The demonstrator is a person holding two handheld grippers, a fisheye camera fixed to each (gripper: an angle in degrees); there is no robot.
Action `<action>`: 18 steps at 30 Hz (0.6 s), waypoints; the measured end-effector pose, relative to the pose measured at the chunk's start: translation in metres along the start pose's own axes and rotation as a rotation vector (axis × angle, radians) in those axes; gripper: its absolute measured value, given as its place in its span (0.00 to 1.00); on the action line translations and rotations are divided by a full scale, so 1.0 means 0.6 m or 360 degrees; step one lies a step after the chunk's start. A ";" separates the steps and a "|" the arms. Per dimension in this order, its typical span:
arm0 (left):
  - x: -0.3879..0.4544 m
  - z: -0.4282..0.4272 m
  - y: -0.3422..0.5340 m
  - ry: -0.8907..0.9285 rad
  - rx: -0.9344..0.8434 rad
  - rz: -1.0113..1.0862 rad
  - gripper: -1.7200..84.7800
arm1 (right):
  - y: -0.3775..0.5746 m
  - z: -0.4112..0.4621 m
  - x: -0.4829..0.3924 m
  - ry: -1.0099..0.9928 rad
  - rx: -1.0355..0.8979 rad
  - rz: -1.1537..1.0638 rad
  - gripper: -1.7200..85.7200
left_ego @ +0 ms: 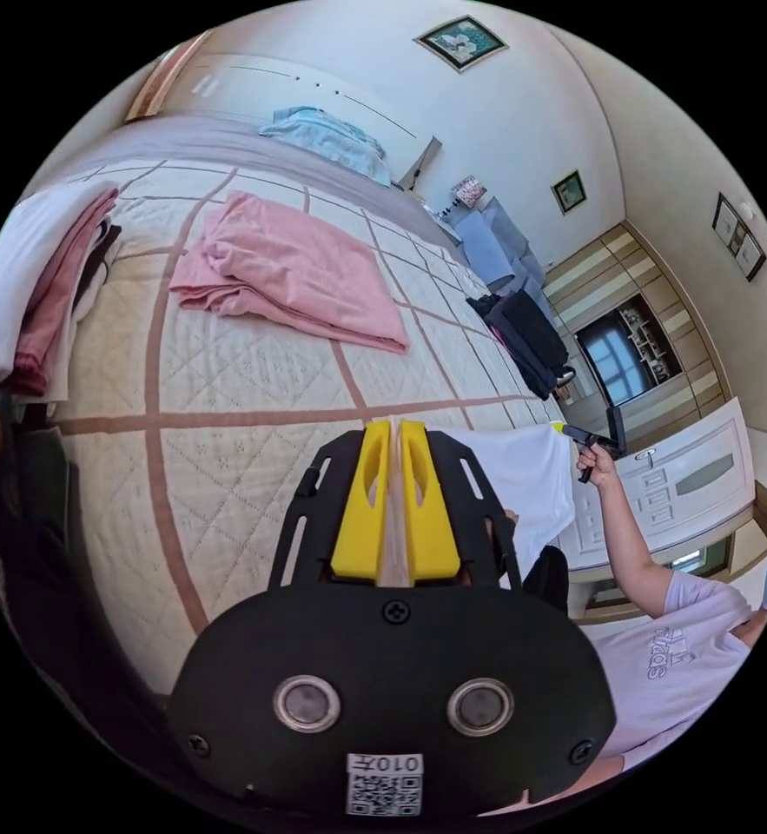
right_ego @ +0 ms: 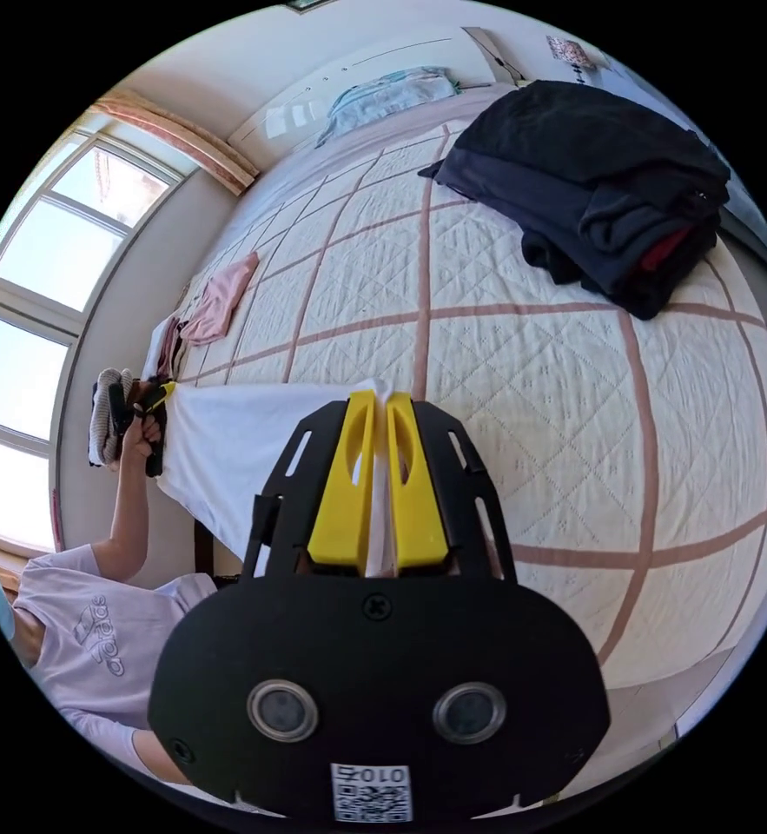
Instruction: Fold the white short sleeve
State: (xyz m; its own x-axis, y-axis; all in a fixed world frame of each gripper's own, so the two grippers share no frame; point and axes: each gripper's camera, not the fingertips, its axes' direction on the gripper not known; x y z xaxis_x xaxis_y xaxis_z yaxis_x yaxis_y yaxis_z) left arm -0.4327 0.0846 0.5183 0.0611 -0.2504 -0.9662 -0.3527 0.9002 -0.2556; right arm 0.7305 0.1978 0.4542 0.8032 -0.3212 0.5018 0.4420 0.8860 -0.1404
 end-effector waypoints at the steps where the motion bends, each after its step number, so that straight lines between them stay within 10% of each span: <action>1: -0.002 0.000 0.009 -0.0022 0.0061 -0.0061 0.03 | -0.002 0.006 0.002 -0.0018 0.0031 0.0021 0.07; 11: 0.042 0.044 0.045 -0.0206 0.0010 -0.0102 0.07 | 0.037 0.019 -0.029 0.0203 0.0105 -0.0005 0.09; 18: 0.260 0.023 0.189 -0.0469 -0.0247 0.0761 0.10 | 0.204 -0.023 -0.073 0.0181 0.0048 -0.0148 0.10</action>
State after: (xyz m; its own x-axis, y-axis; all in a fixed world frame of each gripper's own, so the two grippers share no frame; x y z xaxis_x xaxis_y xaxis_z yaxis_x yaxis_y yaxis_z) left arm -0.4500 0.1524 0.3380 0.1109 0.3009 -0.9472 -0.5364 0.8204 0.1978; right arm 0.7548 0.3155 0.4034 0.8001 -0.4367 0.4112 0.5059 0.8597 -0.0713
